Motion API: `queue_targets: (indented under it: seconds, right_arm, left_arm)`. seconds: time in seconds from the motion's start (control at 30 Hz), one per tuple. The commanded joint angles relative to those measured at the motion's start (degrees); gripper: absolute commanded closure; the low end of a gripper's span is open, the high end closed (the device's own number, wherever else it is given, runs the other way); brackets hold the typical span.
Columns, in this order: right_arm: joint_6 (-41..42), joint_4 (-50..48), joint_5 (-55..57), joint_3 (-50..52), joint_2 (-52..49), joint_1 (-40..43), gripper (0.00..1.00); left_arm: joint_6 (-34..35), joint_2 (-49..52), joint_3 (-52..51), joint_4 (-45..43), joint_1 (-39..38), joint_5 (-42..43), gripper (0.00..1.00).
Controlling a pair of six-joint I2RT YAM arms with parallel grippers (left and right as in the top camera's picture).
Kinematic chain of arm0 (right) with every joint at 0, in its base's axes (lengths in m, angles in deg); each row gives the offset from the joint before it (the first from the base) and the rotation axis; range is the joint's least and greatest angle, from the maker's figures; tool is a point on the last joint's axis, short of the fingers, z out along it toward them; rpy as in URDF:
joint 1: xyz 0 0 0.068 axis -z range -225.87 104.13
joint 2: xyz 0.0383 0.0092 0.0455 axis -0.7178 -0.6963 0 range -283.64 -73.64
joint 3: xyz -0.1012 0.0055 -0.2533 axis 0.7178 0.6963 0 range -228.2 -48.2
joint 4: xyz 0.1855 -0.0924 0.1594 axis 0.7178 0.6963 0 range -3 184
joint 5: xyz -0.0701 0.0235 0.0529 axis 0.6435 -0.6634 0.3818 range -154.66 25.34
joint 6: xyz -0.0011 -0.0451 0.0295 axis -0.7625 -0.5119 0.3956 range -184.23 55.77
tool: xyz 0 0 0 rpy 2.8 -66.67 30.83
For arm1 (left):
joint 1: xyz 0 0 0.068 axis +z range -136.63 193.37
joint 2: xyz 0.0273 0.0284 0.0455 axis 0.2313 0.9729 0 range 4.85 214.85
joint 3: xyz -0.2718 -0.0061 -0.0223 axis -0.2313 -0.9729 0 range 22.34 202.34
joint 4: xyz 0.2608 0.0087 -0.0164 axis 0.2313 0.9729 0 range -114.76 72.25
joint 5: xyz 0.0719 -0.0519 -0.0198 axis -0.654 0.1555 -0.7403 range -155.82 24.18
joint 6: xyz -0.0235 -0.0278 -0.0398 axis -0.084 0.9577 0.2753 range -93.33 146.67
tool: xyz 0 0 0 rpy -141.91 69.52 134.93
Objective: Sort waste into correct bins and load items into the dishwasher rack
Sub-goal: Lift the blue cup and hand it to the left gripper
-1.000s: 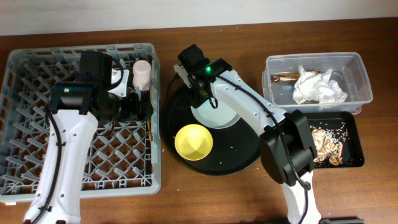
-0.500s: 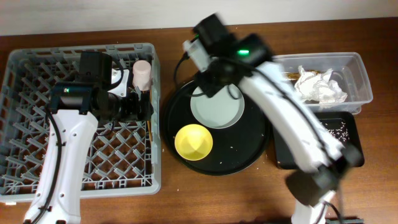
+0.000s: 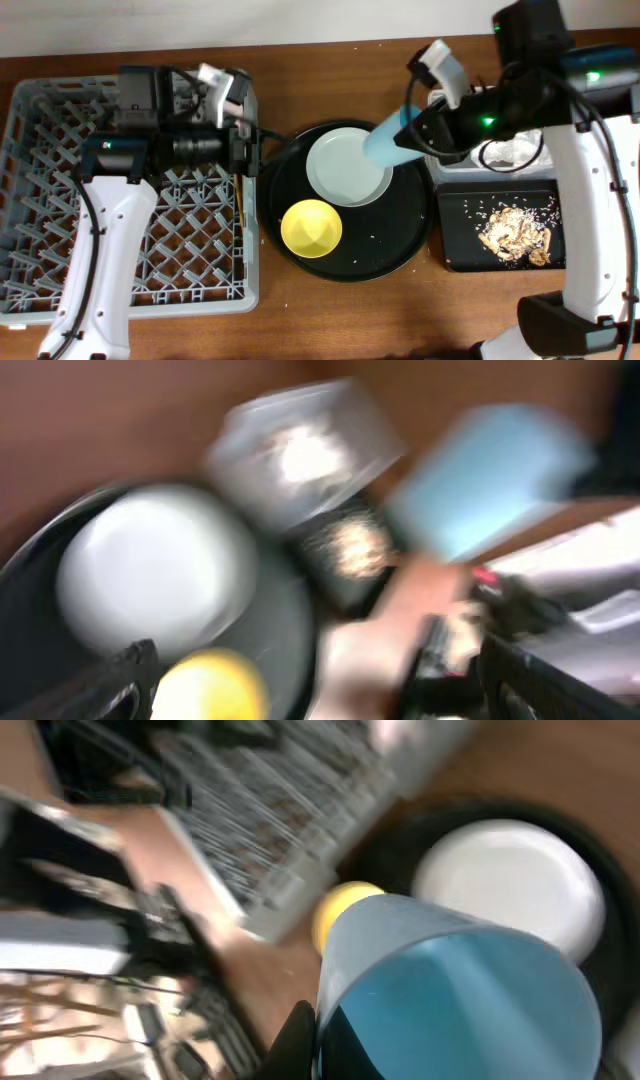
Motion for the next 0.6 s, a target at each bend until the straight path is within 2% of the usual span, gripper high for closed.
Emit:
queue_targets:
  seconds: [0.0,0.27,0.57]
  right_arm:
    - [-8.2,0.3,-21.3,0.7,1.3,-0.4,0.96]
    - [-8.5,-4.2,-23.6,0.7,1.2,-6.2,0.96]
    - [-8.4,-7.9,-25.2,0.7,1.0,-7.1,0.96]
  left_arm:
    - [-3.9,0.1,0.2,-4.2,-0.1,22.3,0.01]
    - [-3.6,0.0,0.2,-5.6,-3.4,21.2,0.01]
    - [-3.5,-4.2,0.2,-8.0,-5.9,21.2,0.01]
